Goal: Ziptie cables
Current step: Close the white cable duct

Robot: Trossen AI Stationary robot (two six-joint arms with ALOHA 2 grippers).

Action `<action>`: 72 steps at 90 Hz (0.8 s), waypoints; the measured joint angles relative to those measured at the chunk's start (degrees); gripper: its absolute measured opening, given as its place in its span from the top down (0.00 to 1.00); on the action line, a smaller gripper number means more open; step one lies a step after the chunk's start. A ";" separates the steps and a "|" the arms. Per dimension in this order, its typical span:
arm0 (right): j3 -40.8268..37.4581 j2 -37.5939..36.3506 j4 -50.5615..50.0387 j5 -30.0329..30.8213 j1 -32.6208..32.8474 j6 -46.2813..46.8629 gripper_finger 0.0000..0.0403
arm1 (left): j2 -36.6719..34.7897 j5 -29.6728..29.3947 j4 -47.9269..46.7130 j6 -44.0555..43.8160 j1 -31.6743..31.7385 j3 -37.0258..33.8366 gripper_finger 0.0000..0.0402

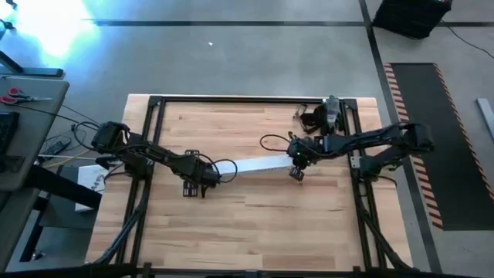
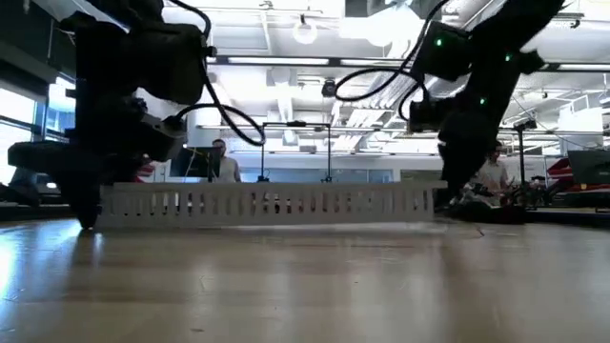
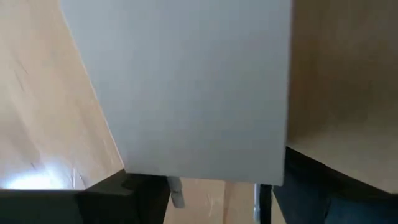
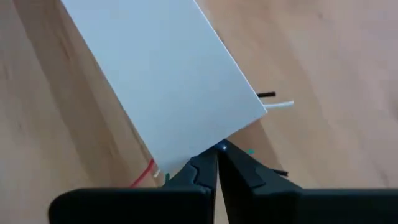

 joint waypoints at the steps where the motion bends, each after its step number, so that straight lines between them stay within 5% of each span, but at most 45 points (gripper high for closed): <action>1: 0.03 -0.26 -0.72 -0.01 0.00 0.09 1.00 | 0.00 -0.01 0.09 0.14 0.00 0.00 0.46; 21: 0.02 -1.47 -7.89 -0.10 0.02 1.97 1.00 | 0.09 0.39 0.62 -0.11 -0.12 0.83 0.46; 72: -0.31 -1.31 -4.46 -1.66 -0.02 2.53 1.00 | 0.07 2.39 6.47 -0.18 -0.35 1.51 0.46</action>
